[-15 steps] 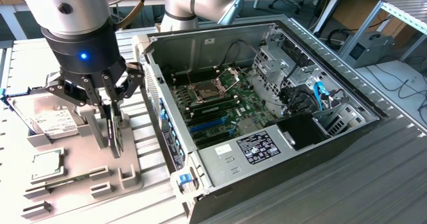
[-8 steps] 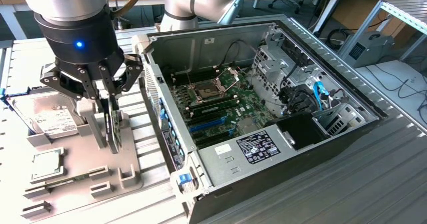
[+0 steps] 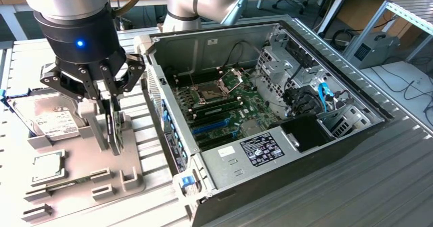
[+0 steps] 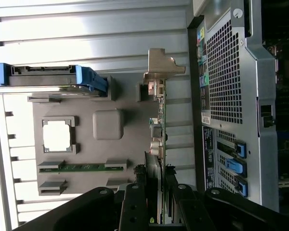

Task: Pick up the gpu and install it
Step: 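Pick up the gpu and move the gpu toward the slot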

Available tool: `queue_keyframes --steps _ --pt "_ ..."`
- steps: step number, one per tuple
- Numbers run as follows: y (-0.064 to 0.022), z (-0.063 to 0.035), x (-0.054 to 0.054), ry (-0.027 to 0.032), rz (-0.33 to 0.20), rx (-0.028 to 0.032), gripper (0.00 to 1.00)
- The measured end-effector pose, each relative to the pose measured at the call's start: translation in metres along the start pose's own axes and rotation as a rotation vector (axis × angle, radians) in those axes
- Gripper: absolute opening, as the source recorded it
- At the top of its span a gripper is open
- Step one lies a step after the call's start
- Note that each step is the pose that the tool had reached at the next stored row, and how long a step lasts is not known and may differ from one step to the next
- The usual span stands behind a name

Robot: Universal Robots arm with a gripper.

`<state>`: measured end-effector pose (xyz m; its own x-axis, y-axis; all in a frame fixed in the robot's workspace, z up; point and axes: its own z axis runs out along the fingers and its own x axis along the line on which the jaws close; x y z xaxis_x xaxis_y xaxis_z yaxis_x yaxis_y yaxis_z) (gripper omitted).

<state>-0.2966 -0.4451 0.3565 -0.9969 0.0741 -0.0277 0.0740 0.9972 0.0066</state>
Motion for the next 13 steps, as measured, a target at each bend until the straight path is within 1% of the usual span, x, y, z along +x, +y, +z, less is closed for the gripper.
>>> queue_keyframes --steps 13 --pt "0.0000 -0.0028 -0.0001 0.0000 0.000 0.0000 0.26"
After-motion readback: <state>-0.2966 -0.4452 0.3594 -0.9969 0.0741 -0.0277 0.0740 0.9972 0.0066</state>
